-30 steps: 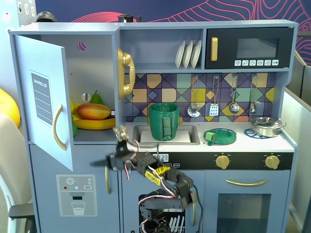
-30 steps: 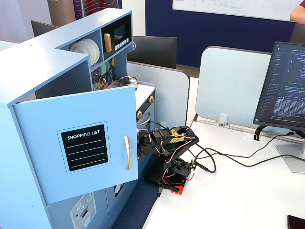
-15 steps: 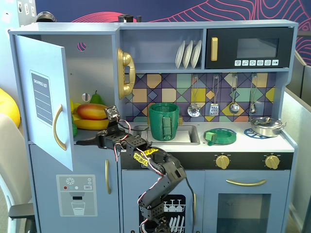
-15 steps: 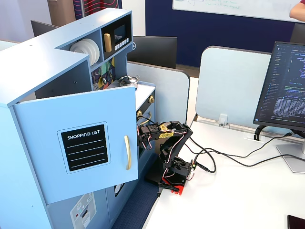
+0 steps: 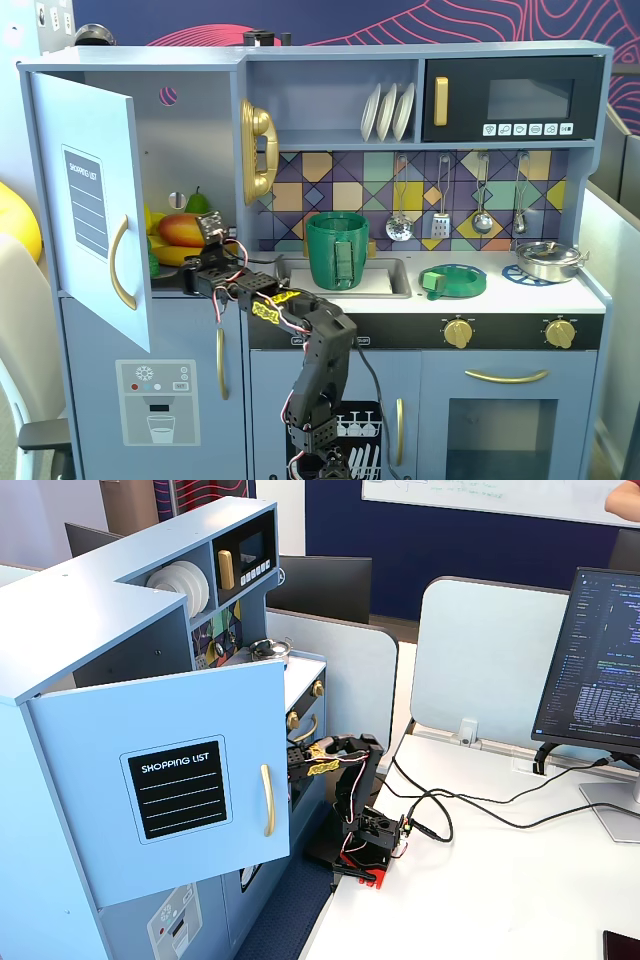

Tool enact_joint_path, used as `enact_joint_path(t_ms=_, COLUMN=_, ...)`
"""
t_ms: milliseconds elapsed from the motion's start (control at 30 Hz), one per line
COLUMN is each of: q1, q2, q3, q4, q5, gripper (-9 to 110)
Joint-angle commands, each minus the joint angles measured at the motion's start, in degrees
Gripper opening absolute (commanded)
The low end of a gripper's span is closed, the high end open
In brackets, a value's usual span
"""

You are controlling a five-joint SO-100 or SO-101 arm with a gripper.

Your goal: Pick up the green pineapple from the left cabinet and place it in the green recipient

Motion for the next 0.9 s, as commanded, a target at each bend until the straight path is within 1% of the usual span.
enact_joint_path(t_ms=0, q1=0.5, q2=-4.0, q3=-8.8, q4=-3.9, q5=-1.0, gripper=57)
enact_joint_path(t_ms=733, q1=-1.9, q2=-30.1, q3=-33.8, q4=-4.3, q5=-2.0, gripper=56)
enact_joint_path(t_ms=867, q1=-2.9, q2=-35.4, q3=-39.4, q4=-4.1, q5=-0.8, gripper=51)
